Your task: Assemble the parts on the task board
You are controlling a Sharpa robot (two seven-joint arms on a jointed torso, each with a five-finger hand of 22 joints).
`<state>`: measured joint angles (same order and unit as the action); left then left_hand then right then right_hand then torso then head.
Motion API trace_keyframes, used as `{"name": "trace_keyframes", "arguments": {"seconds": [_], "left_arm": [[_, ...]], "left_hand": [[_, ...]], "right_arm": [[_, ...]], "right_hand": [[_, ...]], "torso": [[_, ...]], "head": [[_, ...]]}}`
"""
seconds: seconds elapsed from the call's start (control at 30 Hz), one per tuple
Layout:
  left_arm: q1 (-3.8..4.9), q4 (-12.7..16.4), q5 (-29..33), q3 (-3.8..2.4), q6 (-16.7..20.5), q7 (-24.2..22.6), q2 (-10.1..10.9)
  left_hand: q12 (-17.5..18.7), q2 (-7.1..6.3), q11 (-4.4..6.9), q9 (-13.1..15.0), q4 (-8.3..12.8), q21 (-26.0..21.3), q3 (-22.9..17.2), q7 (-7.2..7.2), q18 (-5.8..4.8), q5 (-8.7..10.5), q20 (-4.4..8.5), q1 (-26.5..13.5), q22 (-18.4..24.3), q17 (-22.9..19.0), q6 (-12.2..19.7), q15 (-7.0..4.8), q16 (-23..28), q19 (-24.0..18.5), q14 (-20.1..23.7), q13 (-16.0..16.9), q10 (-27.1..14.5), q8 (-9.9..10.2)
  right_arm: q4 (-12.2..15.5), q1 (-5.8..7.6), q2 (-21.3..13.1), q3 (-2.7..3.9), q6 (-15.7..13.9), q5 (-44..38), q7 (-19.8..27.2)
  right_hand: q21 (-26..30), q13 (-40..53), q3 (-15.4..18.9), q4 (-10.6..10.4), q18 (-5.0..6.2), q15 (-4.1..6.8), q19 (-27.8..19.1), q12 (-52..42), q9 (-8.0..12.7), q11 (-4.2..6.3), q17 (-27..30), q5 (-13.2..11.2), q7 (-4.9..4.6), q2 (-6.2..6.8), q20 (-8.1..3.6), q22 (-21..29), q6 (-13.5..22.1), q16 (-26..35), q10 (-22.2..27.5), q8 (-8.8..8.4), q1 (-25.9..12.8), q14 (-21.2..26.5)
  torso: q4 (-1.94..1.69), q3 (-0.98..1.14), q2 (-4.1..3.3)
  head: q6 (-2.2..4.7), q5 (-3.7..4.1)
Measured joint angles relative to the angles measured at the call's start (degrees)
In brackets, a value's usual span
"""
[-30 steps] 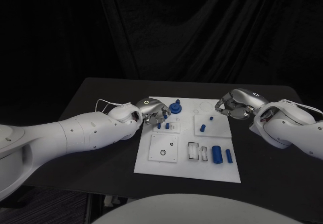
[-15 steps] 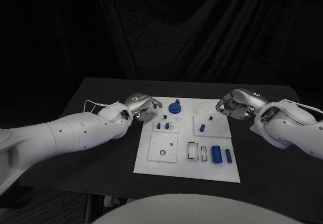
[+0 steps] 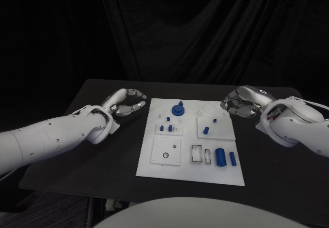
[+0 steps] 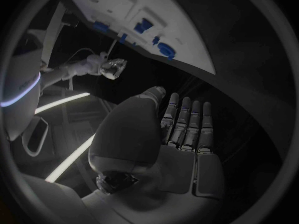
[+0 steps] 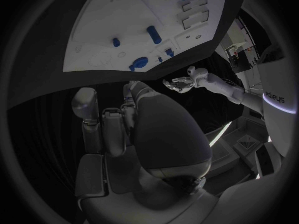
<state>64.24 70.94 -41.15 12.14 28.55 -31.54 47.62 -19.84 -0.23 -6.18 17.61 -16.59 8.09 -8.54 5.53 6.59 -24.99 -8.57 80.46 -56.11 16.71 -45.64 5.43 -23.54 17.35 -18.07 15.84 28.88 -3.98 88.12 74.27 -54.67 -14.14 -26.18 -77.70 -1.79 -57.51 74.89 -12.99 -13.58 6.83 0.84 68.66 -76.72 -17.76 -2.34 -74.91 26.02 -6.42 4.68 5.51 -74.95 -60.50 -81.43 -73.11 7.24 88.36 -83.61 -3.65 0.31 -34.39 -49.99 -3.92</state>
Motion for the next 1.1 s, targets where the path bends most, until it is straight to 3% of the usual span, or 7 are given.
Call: {"name": "trace_keyframes", "arguments": {"seconds": [0.17, 0.33, 0.43, 0.67, 0.8, 0.93, 1.1], "left_arm": [[0.0, 7.66, 13.43, 0.02, -8.64, -4.08, 4.34], [0.0, 13.23, 22.81, 0.03, -15.15, -5.52, 6.77], [0.0, 15.69, 26.87, 0.02, -18.4, -6.08, 8.02], [0.0, 19.32, 31.75, 0.01, -23.15, -6.75, 9.92], [-0.01, 20.28, 32.96, 0.01, -24.7, -6.91, 10.31], [-0.01, 20.78, 33.62, 0.02, -25.67, -7.0, 10.47], [-0.02, 21.14, 34.25, 0.02, -26.71, -7.09, 10.64]], "left_hand": [[3.19, 3.2, 0.36, -3.66, -0.19, -4.41, 7.3, 1.24, 0.61, 1.87, -0.55, -3.02, 7.73, -9.6, 3.1, -0.02, 13.73, -1.47, 7.53, -7.22, -5.87, 0.0], [5.99, 6.14, 0.39, -7.01, -0.22, -4.87, 11.94, 1.55, 0.58, 2.19, -0.71, -4.33, 16.46, -13.22, 8.73, 0.31, 18.83, -5.22, 11.41, -11.32, -11.28, 0.45], [6.14, 7.26, 0.45, -8.61, -0.17, -4.87, 14.67, 1.55, 0.56, 2.22, -0.65, -3.38, 20.81, -14.41, 10.72, 0.27, 20.22, -6.69, 12.17, -12.8, -12.99, 0.45], [7.96, 8.19, 2.17, -10.63, -0.16, -5.08, 18.25, -0.02, 0.54, 2.21, -0.91, -2.45, 27.6, -15.77, 13.71, 0.29, 21.91, -9.19, 14.6, -13.49, -17.32, 0.7], [9.72, 9.45, 3.76, -12.28, -0.21, -5.45, 20.29, -2.34, 0.88, 2.21, -3.04, -1.85, 32.29, -16.31, 18.04, 1.87, 22.89, -11.94, 16.56, -13.8, -19.95, 1.06], [10.36, 9.93, 4.04, -13.27, -0.16, -5.45, 21.09, -3.8, 1.43, 2.21, -3.84, -1.63, 33.94, -16.4, 20.58, 2.28, 22.89, -12.74, 16.98, -13.88, -20.83, 1.27], [10.36, 10.26, 3.79, -13.64, -0.16, -5.45, 21.57, -4.09, 1.42, 2.21, -3.84, -1.29, 34.7, -16.48, 20.87, 1.88, 23.12, -12.74, 17.39, -13.88, -21.39, 1.27]], "right_arm": [[-0.78, 0.28, 1.15, -0.02, 0.34, -0.33, -0.59], [-1.55, 0.26, 2.06, -0.03, 0.91, -1.99, -1.12], [-1.91, 0.11, 2.54, -0.03, 1.29, -4.31, -1.58], [-2.74, -0.59, 3.09, -0.03, 2.23, -9.92, -2.66], [-3.08, -1.28, 3.43, -0.03, 2.85, -12.04, -3.76], [-3.39, -1.86, 3.6, -0.03, 3.51, -13.34, -4.73], [-3.56, -2.57, 3.64, -0.04, 4.18, -14.63, -5.83]], "right_hand": [[4.65, -10.17, -1.85, 1.03, 0.37, -0.3, -2.67, 11.82, -1.81, -0.39, 0.0, 3.15, -0.13, 1.23, 0.23, 0.0, -0.22, 3.52, 12.63, 0.8, 1.19, 2.55], [5.16, -21.64, -3.35, 1.23, 0.36, -0.73, -2.83, 24.26, -3.02, -0.87, 0.0, 3.23, -0.83, 2.14, 0.24, 0.0, 1.13, 4.98, 23.39, 0.8, 1.02, 3.75], [5.16, -26.54, -4.51, 1.01, 0.36, -1.36, -2.95, 30.16, -3.32, -1.77, 0.0, 2.7, -1.47, 3.0, 0.8, 0.0, 3.37, 6.46, 26.73, 0.17, 0.22, 5.07], [5.67, -32.3, -4.65, 1.02, 0.35, -2.52, -3.57, 37.12, -3.64, -3.26, 0.0, 1.79, -2.33, 4.42, 1.82, 0.0, 5.72, 6.92, 31.06, -0.96, -0.8, 6.36], [5.67, -35.23, -3.8, -0.17, 0.36, -3.24, -3.31, 40.2, -3.47, -4.14, 0.0, -0.34, -2.12, 5.39, 2.64, 0.0, 7.99, 6.92, 33.14, -2.15, -3.23, 6.62], [5.97, -37.05, -3.22, -0.75, 0.35, -3.6, -3.14, 41.7, -3.19, -4.54, 0.01, -1.44, -1.93, 5.74, 3.2, 0.0, 8.33, 6.91, 33.53, -2.26, -4.24, 6.7], [6.28, -39.37, -2.94, -0.77, 0.34, -3.98, -2.81, 43.43, -2.94, -4.82, 0.56, -1.18, -1.93, 5.96, 3.53, 0.0, 8.33, 6.58, 33.82, -2.26, -4.47, 6.69]], "torso": [[0.04, 0.05, 0.08], [-0.01, 0.12, 0.08], [-0.09, 0.04, -0.03], [-0.51, -0.46, -0.41], [-0.8, -0.86, -0.71], [-0.97, -1.21, -0.93], [-1.19, -1.71, -1.37]], "head": [[0.0, 0.1], [-0.01, 0.82], [-0.01, 1.32], [-0.01, 2.89], [-0.01, 3.21], [-0.01, 3.52], [-0.01, 3.76]]}}
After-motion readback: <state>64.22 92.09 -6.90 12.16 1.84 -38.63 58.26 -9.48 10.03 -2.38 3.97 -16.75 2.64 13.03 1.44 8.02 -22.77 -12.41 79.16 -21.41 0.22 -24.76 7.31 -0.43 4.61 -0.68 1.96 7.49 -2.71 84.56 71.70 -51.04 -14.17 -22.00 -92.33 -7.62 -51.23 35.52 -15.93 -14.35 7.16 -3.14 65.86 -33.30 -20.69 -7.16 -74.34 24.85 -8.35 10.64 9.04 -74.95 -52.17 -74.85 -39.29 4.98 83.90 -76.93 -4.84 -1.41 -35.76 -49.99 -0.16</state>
